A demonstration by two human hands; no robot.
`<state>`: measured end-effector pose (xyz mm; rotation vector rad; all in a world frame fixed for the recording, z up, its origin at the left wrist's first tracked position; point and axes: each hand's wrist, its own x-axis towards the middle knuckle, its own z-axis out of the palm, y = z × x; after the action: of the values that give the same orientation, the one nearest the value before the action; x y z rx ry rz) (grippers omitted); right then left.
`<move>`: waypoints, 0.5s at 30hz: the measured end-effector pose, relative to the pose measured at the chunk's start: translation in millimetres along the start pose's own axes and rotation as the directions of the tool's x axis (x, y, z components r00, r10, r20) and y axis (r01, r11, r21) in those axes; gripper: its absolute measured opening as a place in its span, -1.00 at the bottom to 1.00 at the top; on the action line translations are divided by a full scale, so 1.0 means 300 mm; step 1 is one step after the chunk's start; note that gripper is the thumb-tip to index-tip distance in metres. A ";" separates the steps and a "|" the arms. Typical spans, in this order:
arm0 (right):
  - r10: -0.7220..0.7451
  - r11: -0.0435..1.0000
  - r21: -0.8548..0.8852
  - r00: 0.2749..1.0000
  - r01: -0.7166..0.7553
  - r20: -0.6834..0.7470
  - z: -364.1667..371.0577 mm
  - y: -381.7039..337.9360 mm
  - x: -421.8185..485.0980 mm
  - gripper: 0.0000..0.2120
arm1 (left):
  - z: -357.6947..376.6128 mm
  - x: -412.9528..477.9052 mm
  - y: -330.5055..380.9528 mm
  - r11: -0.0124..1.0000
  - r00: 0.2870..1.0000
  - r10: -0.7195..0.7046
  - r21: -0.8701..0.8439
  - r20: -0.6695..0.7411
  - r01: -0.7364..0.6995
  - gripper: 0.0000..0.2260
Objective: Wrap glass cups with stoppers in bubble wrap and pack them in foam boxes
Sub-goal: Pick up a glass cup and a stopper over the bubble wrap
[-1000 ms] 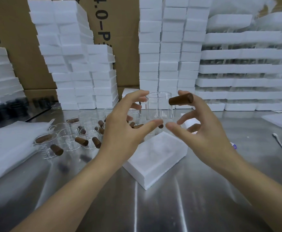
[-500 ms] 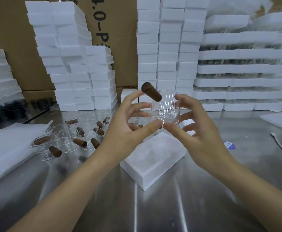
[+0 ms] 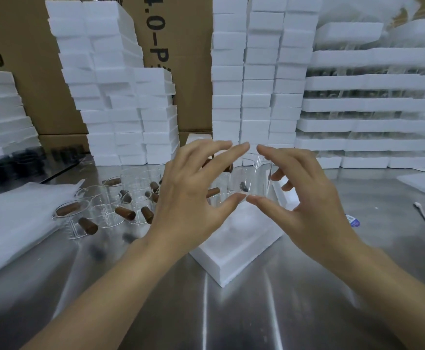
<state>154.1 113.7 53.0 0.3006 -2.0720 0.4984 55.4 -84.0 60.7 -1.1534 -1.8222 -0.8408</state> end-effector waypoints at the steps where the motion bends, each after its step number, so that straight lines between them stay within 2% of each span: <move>1: -0.005 1.000 0.006 1.000 0.005 -0.002 -0.004 -0.002 0.000 -0.32 | 0.000 -0.001 0.004 1.000 1.000 -0.016 -0.005 0.010 0.016 -0.36; 4: 0.043 0.997 0.060 0.999 -0.044 0.007 -0.012 -0.004 0.004 -0.24 | 0.000 -0.009 0.015 0.982 0.990 -0.129 -0.135 0.050 0.135 -0.38; 7: 0.139 0.983 0.112 0.990 -0.143 0.040 -0.014 0.002 0.005 -0.16 | 0.002 -0.011 0.018 0.918 0.969 -0.227 -0.310 0.097 0.246 -0.37; 11: 0.170 0.975 0.131 0.981 -0.181 0.095 -0.013 0.007 0.001 -0.31 | 0.005 -0.005 0.012 0.817 0.947 -0.272 -0.479 0.172 0.322 -0.39; 15: 0.131 0.974 0.166 0.983 -0.152 0.129 -0.013 0.004 -0.004 -0.44 | 0.015 -0.009 0.003 0.776 0.924 -0.284 -0.505 0.257 0.379 -0.39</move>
<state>157.3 116.6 53.5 0.2921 -2.1774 0.7688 55.8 -80.9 56.5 -1.2888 -2.0244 -1.6002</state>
